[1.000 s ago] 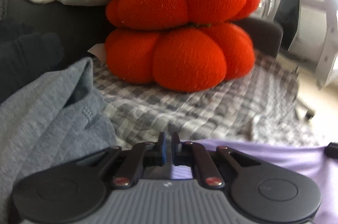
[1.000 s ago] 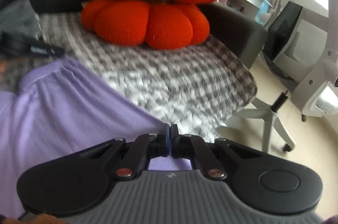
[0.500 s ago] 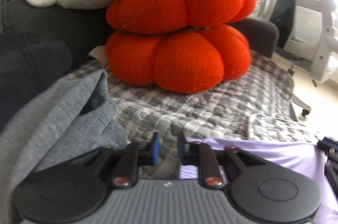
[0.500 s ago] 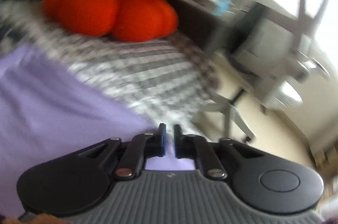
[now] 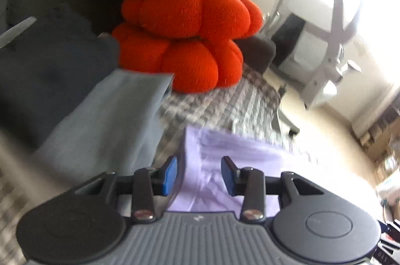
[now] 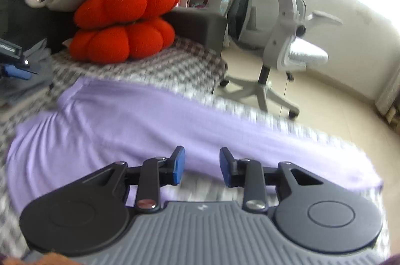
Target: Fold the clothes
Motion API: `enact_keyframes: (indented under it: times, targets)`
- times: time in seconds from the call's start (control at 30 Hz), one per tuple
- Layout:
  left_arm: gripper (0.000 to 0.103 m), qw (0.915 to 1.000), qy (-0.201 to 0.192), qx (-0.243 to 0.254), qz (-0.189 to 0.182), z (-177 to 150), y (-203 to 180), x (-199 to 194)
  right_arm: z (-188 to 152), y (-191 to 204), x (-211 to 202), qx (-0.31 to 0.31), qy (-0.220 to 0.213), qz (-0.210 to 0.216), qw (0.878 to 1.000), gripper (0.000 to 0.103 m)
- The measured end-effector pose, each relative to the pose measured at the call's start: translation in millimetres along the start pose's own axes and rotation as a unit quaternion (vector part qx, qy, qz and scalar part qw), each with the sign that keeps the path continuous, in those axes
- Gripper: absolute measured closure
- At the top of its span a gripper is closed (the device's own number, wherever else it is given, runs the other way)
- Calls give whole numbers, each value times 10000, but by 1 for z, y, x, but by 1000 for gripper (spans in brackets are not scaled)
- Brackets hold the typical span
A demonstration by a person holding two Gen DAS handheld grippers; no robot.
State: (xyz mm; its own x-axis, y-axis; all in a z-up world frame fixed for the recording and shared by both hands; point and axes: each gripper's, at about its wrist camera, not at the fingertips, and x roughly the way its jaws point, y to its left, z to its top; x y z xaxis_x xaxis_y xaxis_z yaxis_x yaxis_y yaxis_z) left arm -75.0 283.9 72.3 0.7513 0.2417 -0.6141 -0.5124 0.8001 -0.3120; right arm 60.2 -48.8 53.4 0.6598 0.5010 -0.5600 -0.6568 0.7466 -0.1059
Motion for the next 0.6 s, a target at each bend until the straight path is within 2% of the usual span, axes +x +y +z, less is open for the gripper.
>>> enact_keyframes:
  times: [0.13, 0.23, 0.3, 0.4, 0.47, 0.6]
  targets:
    - [56, 9994, 121, 299, 82, -25, 9, -32, -36, 12, -24, 129, 81, 178, 9997, 69]
    - [55, 9988, 276, 379, 111, -39, 19, -40, -52, 20, -36, 227, 50, 340, 9992, 69]
    - [55, 9987, 435, 232, 123, -46, 29, -34, -60, 27, -40, 281, 73, 473, 9985, 69]
    - [57, 9973, 716, -55, -122, -60, 35, -18, -72, 36, -40, 267, 222, 547, 9979, 69]
    - [58, 9970, 767, -97, -88, -69, 34, -10, -81, 40, -40, 271, 346, 578, 9974, 68]
    - [59, 9963, 834, -186, 45, -82, 34, 5, -95, 39, -54, 366, 242, 613, 9972, 65]
